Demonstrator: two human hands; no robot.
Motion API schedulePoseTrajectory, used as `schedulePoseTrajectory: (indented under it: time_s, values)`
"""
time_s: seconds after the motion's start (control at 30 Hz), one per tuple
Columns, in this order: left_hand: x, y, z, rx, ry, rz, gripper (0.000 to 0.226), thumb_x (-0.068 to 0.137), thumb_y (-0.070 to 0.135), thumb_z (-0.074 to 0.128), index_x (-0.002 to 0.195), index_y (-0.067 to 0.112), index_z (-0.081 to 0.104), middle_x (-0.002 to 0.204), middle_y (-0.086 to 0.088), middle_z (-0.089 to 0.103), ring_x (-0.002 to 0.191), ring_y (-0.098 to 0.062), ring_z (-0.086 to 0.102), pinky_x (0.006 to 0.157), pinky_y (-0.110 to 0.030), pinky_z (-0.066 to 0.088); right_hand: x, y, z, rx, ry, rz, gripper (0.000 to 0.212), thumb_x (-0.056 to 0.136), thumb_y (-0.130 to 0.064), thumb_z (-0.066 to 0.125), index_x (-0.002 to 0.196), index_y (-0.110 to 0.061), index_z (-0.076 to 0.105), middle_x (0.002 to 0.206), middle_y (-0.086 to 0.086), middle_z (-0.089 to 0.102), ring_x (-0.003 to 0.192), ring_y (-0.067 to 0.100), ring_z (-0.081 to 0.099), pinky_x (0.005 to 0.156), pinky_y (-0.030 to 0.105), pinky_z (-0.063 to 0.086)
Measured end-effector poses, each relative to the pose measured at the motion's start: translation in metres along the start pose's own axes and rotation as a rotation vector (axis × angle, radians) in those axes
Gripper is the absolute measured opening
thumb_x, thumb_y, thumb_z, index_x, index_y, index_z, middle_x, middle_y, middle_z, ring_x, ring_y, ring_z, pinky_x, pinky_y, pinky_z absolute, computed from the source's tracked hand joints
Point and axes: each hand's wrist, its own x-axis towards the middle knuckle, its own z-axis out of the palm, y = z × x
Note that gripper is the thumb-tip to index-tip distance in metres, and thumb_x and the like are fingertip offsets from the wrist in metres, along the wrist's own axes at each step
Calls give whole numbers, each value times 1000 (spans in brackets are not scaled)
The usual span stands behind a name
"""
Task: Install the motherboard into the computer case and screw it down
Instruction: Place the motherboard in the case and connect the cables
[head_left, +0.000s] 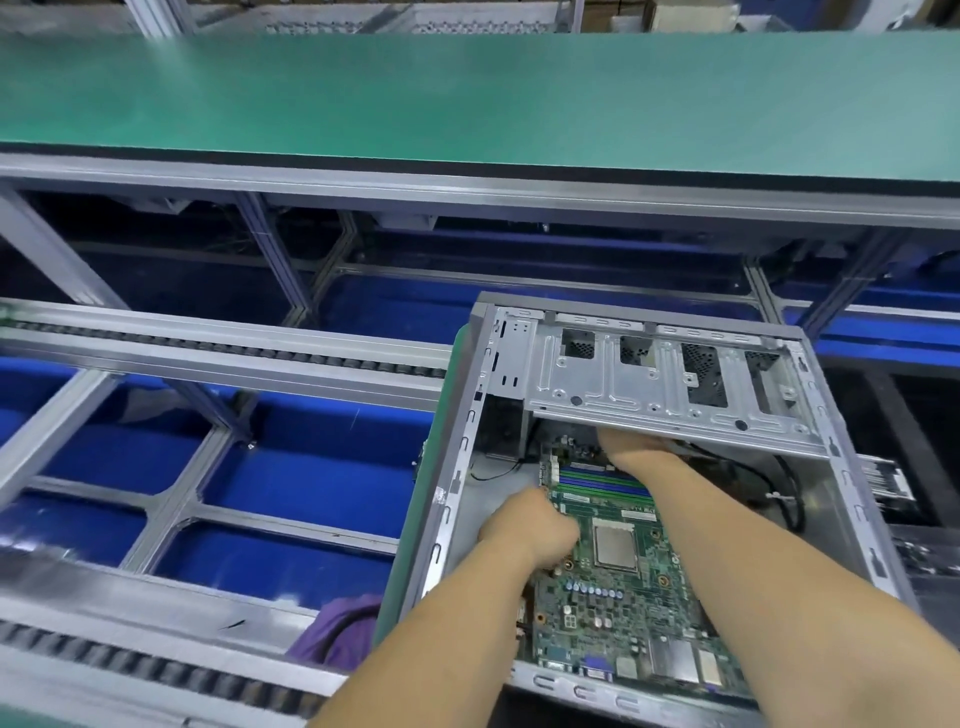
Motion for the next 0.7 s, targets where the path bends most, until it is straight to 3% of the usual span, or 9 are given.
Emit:
schedulePoseTrajectory:
  time_s: [0.07, 0.13, 0.27, 0.33, 0.4, 0.47, 0.53, 0.6, 0.7]
  values:
    - [1, 0, 2, -20, -34, 5, 16, 84, 26, 51, 69, 21, 47, 67, 1, 50, 65, -21, 49, 58, -25, 37, 2, -3, 3, -113, 86, -60, 40, 110, -42, 26, 124, -18, 55, 110, 6, 64, 90, 22, 62, 85, 37, 53]
    - [1, -1, 4, -19, -36, 8, 16, 83, 28, 52, 69, 21, 47, 68, 1, 51, 65, -21, 49, 58, -25, 37, 0, -3, 7, -217, 118, -109, 35, 110, -34, 30, 114, -14, 59, 98, 13, 66, 67, 20, 51, 60, 32, 40]
    - [4, -2, 4, -51, -21, 25, 15, 85, 25, 51, 72, 20, 49, 71, 0, 53, 67, -21, 51, 59, -25, 39, -26, 12, -3, -337, 130, -72, 32, 107, -19, 34, 76, -22, 42, 65, 1, 36, 55, 18, 31, 56, 30, 27]
    - [3, -2, 3, -69, -16, 29, 16, 86, 23, 51, 72, 19, 47, 70, 0, 50, 64, -20, 48, 56, -25, 36, -41, 21, -13, -350, 129, -89, 34, 108, -19, 34, 76, -22, 45, 68, 2, 44, 60, 19, 37, 59, 31, 31]
    - [3, -1, 2, -89, -12, 37, 19, 87, 22, 50, 70, 18, 43, 66, -1, 45, 59, -20, 43, 55, -25, 33, -57, 29, -21, -390, 143, -187, 32, 108, -16, 35, 110, -20, 66, 99, 7, 68, 77, 22, 56, 69, 30, 43]
    - [2, 1, 0, -69, -6, 43, 21, 89, 24, 50, 71, 17, 42, 65, -1, 43, 58, -19, 40, 55, -26, 32, -72, 40, -25, -290, 192, -283, 42, 107, -13, 38, 142, -23, 58, 133, 6, 66, 79, 11, 63, 68, 16, 51]
    - [2, 2, -1, -43, -6, 47, 22, 91, 26, 49, 73, 16, 43, 66, -1, 42, 58, -17, 40, 54, -26, 31, -85, 53, -28, -218, 225, -332, 44, 106, -11, 40, 146, -22, 56, 146, 4, 58, 77, 1, 59, 63, 5, 44]
    - [2, 2, -1, -25, -9, 52, 24, 93, 25, 48, 72, 16, 41, 66, -1, 39, 57, -16, 37, 53, -25, 31, -93, 68, -28, -211, 265, -320, 42, 105, -13, 44, 145, -18, 57, 146, 5, 58, 100, 15, 66, 81, 19, 49]
    - [3, 2, -3, -37, 0, 51, 23, 94, 22, 46, 73, 13, 41, 67, -2, 38, 58, -17, 37, 57, -26, 35, -100, 86, -18, -364, 222, -212, 52, 103, -27, 53, 153, -18, 44, 145, 8, 51, 131, 28, 50, 103, 35, 46]
